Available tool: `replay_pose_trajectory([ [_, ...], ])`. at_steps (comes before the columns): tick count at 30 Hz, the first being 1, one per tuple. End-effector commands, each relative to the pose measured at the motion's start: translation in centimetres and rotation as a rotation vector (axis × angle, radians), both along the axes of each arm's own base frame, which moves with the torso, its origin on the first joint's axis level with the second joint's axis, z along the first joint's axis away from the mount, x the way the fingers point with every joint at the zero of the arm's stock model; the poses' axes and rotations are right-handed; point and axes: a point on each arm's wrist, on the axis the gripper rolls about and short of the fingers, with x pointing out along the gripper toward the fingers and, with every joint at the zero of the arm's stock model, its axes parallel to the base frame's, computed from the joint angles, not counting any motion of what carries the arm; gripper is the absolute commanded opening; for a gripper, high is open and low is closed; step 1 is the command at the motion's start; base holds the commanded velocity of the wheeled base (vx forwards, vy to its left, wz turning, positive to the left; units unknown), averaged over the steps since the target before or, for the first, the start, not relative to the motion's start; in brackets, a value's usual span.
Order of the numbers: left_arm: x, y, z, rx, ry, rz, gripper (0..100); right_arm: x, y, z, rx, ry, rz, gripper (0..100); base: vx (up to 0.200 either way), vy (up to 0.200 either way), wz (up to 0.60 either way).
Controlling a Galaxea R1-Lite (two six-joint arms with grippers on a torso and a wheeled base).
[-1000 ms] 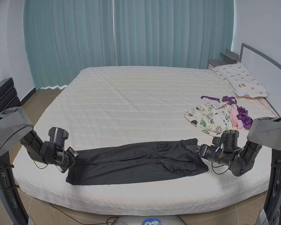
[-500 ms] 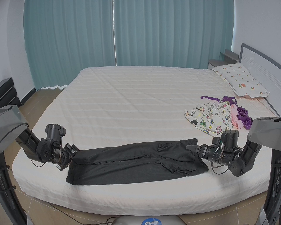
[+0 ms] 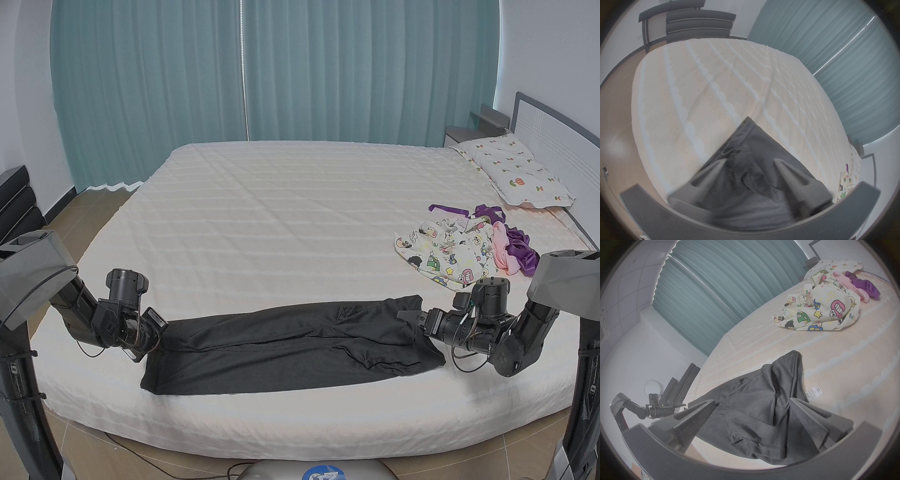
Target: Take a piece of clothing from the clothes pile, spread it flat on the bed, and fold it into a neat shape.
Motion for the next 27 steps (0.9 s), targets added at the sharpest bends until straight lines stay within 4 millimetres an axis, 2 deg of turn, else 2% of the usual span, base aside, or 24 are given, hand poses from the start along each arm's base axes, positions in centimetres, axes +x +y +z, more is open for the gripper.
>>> replay_pose_trajectory([
  [1, 0.1, 0.2, -0.3, 0.002, 0.005, 0.009, 0, -0.1, 0.3, 0.2, 0.003, -0.005, 0.008, 100, 0.0, 0.0, 0.0],
  [6, 0.3, 0.0, 0.9, -0.008, -0.065, 0.061, 0, -0.4, 0.9, 0.7, 0.007, -0.011, 0.025, 100, 0.0, 0.0, 0.0],
  [16, 0.6, 0.0, 1.5, -0.001, -0.206, 0.088, 0, -0.5, 2.4, 1.4, 0.088, 0.048, 0.012, 100, 0.0, 0.0, 0.0],
  [21, 0.6, 0.0, 2.1, -0.021, -0.253, 0.109, 0, 0.4, 3.7, 1.8, 0.081, 0.117, -0.078, 100, 0.0, 0.0, 0.0],
  [27, 0.7, 0.0, 2.4, -0.031, -0.265, 0.115, 0, 0.9, 3.5, 1.8, 0.049, 0.173, -0.135, 100, 0.0, 0.0, 0.0],
])
